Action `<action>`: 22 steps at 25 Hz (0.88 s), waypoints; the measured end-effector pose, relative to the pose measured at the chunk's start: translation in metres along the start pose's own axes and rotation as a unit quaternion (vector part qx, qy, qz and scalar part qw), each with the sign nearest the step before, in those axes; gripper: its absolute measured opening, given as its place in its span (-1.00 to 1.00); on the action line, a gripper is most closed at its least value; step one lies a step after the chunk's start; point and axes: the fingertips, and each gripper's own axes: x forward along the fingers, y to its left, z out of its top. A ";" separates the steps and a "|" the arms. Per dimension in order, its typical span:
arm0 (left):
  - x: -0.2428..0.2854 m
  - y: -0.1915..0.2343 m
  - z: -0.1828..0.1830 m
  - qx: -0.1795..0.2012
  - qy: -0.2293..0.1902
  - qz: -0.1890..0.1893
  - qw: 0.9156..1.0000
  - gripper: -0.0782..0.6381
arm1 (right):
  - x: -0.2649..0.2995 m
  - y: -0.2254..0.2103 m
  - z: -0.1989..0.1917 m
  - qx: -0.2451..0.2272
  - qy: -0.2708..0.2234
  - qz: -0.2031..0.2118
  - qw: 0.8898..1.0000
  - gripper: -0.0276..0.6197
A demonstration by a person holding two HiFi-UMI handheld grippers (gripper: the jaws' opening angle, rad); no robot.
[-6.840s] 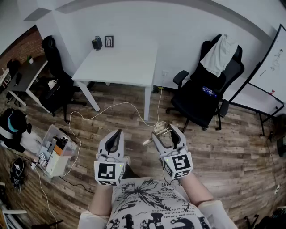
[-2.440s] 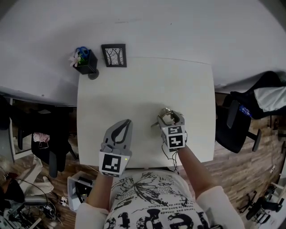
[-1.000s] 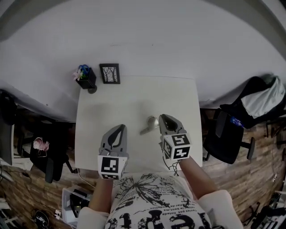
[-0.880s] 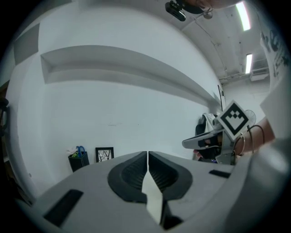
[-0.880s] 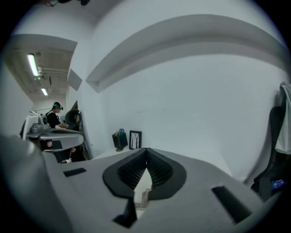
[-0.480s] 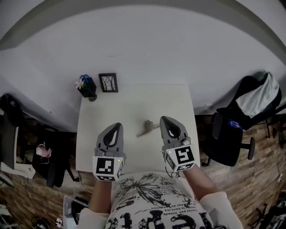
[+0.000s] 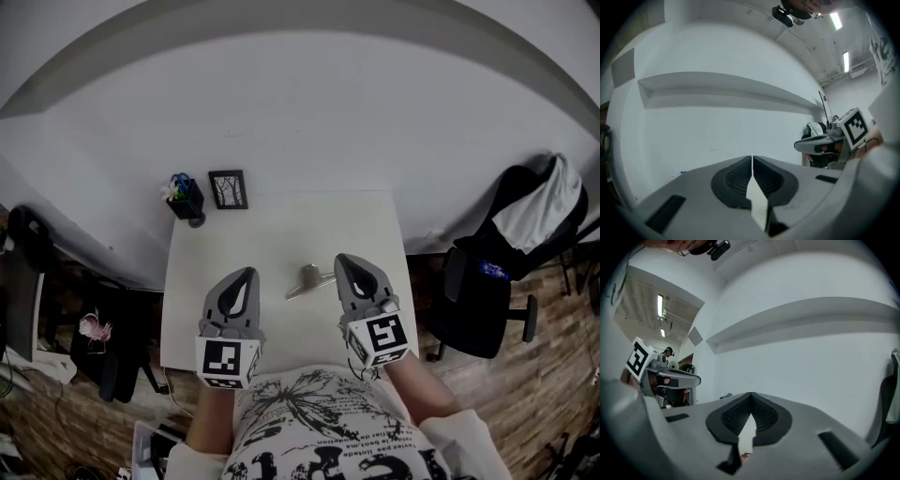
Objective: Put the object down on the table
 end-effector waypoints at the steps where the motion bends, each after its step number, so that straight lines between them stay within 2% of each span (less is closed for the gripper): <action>1: 0.000 0.000 0.000 0.000 0.000 0.001 1.000 -0.75 | 0.000 -0.001 -0.002 0.001 0.001 0.000 1.000 -0.94; 22: 0.006 -0.002 -0.008 0.003 0.021 -0.001 1.000 -0.75 | 0.007 -0.002 -0.018 -0.006 0.031 0.012 0.999 -0.94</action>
